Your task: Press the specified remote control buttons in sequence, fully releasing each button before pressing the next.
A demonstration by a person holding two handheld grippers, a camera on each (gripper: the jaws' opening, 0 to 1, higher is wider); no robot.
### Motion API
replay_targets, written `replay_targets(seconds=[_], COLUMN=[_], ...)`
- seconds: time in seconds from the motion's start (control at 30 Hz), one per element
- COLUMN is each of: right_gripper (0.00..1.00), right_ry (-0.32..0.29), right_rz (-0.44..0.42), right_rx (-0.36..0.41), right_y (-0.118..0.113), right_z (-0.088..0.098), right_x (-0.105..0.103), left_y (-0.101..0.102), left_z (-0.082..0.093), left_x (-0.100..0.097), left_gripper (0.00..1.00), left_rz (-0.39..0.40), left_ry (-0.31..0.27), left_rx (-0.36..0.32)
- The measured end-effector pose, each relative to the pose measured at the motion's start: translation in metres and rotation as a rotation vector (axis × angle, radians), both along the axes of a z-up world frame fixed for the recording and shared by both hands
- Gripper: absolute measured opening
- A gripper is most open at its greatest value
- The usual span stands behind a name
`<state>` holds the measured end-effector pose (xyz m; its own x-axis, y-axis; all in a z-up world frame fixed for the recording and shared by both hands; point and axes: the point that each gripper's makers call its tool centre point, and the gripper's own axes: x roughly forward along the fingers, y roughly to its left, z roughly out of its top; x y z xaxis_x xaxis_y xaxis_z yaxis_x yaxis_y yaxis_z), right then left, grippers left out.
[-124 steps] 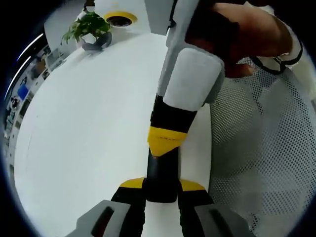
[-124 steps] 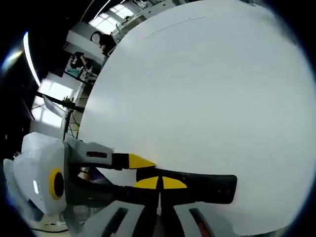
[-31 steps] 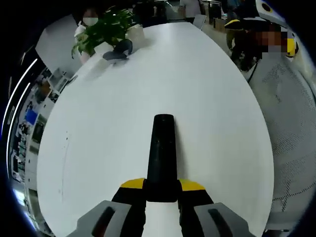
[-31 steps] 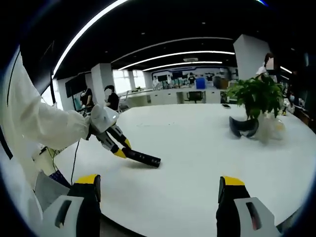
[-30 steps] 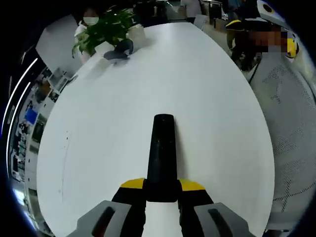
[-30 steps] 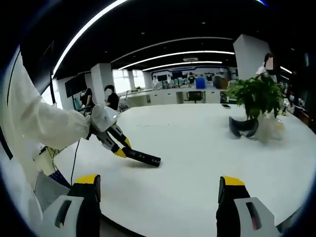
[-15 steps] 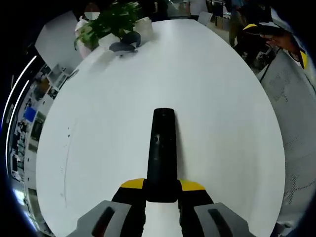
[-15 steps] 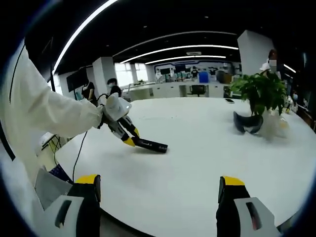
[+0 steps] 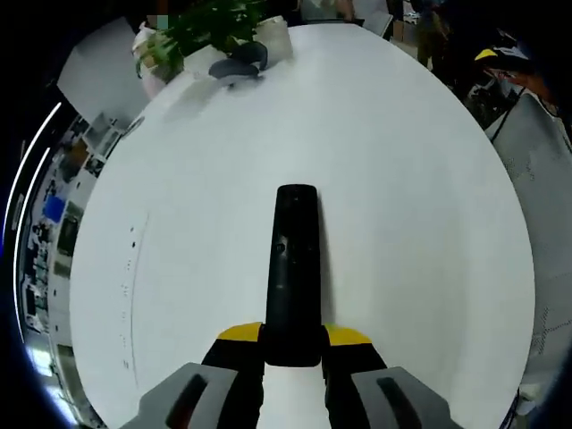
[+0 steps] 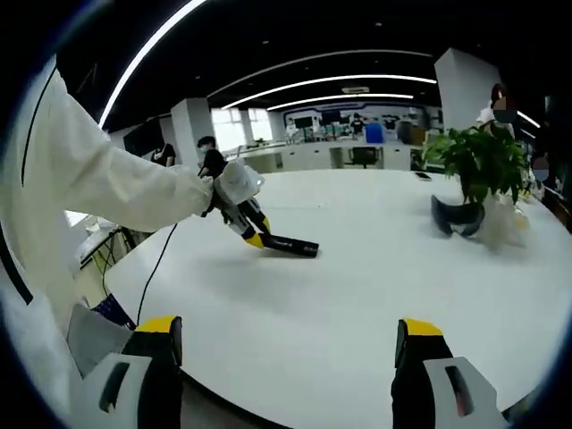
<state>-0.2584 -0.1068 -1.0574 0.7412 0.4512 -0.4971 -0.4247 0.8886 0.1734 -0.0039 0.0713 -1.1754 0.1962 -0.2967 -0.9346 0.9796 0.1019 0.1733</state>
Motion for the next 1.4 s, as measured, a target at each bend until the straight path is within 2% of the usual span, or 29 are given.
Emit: replay_targets(seconds=[0.3, 0.57, 0.77, 0.83, 0.93, 1.07, 1.13, 1.23, 1.33, 1.4], right_gripper=[0.99, 0.99, 0.99, 0.99, 0.99, 0.99, 0.99, 0.99, 0.99, 0.99], right_ry=[0.019, 0.025, 0.029, 0.033, 0.025, 0.013, 0.005, 0.002, -0.003, 0.006], right_rz=[0.002, -0.008, -0.010, -0.010, -0.004, -0.003, -0.009, -0.016, -0.020, -0.020], right_rx=[-0.007, 0.002, 0.003, 0.005, 0.005, 0.006, 0.009, 0.008, 0.003, -0.004], right_y=[-0.001, -0.001, 0.000, 0.001, 0.002, 0.002, 0.001, -0.002, -0.004, -0.005], right_z=[-0.004, -0.005, -0.006, -0.007, -0.005, -0.002, 0.000, 0.000, -0.001, -0.005], right_x=[-0.002, -0.001, -0.001, -0.001, 0.000, 0.001, 0.001, 0.000, -0.001, -0.002], left_y=[0.004, 0.006, 0.005, 0.005, 0.006, 0.008, 0.012, 0.017, 0.021, 0.018], left_z=[-0.006, -0.014, -0.014, -0.014, -0.013, -0.011, -0.010, -0.007, -0.001, 0.004], left_x=[0.017, 0.022, 0.022, 0.022, 0.025, 0.030, 0.033, 0.032, 0.027, 0.021], left_gripper=[0.23, 0.24, 0.24, 0.25, 0.28, 0.35, 0.39, 0.54, 0.56, 0.62], left_rz=[0.007, -0.014, -0.010, -0.009, -0.001, 0.052, 0.128, 0.161, 0.232, 0.279], left_ry=[0.015, 0.037, 0.070, 0.070, 0.041, 0.009, -0.008, -0.008, -0.004, 0.007], left_rx=[0.041, 0.090, 0.087, 0.087, 0.093, 0.078, 0.063, 0.056, 0.010, -0.060])
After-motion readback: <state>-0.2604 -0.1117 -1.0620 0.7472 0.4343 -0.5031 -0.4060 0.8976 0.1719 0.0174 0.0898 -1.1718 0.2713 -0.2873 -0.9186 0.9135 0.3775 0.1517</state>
